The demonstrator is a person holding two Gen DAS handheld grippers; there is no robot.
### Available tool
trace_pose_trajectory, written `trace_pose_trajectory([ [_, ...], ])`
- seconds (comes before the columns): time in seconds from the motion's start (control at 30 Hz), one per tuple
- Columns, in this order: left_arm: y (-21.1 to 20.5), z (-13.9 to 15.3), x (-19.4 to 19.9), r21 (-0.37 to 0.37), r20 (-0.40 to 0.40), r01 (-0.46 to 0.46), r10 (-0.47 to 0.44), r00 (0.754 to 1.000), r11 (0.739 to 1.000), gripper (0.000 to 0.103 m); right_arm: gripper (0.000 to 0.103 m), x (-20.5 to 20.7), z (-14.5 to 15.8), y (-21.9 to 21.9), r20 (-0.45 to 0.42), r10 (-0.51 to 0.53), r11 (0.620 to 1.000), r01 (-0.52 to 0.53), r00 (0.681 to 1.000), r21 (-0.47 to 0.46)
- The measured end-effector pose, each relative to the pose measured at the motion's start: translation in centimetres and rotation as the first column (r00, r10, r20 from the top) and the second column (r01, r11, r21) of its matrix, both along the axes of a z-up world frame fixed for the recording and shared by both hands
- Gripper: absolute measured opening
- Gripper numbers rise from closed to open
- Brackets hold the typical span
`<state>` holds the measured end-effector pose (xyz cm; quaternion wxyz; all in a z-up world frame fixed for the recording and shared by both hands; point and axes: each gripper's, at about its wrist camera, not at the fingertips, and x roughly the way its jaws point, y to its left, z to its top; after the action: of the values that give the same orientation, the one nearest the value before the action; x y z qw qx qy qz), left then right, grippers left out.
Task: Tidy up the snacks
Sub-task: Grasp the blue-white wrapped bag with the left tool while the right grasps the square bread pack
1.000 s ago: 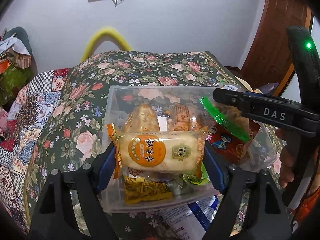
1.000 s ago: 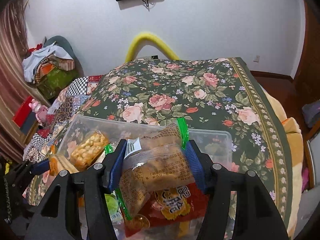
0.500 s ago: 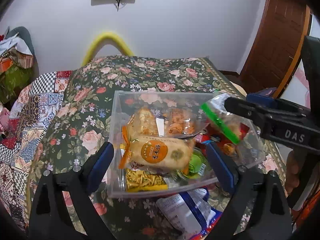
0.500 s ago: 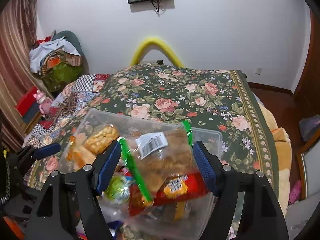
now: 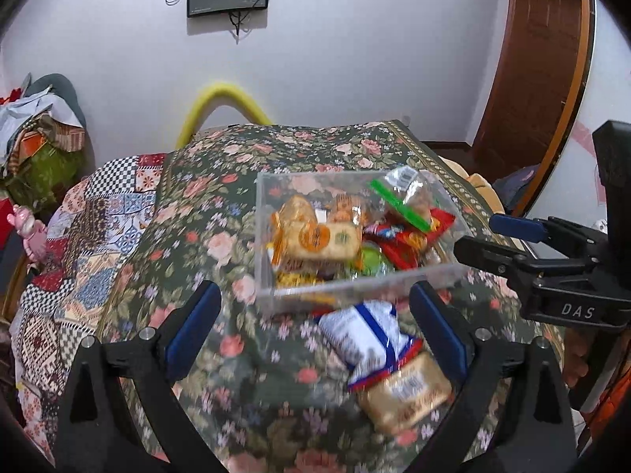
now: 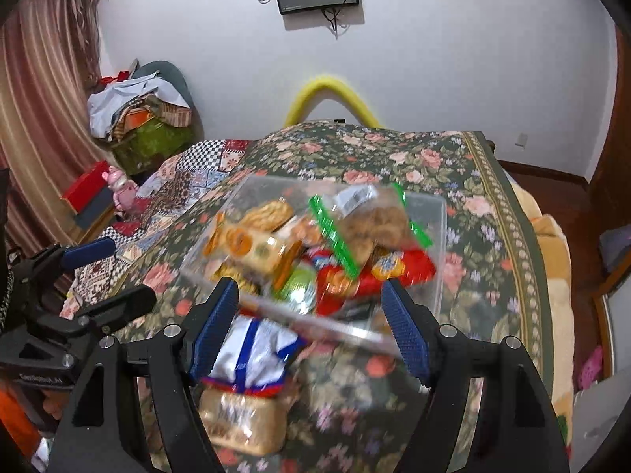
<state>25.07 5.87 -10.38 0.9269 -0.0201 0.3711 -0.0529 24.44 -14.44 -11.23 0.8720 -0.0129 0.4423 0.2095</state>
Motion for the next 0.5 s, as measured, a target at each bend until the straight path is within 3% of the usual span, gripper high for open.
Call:
trace_pose_trajectory([
  [0.4, 1.3, -2.0, -5.5, 0.012, -0.056, -0.015, 0.015, 0.998, 1.0, 0.097, 0.072, -5.5, -4.9, 2.4, -0.137, 0.042, 0.999, -0.044, 0.99, -0.017],
  [0.5, 1.8, -3.1, -6.5, -0.002, -0.086, -0.021, 0.021, 0.996, 1.0, 0.097, 0.082, -6.3, -5.8, 3.3, -0.143, 0.046, 0.998, -0.052, 0.989, -0.039],
])
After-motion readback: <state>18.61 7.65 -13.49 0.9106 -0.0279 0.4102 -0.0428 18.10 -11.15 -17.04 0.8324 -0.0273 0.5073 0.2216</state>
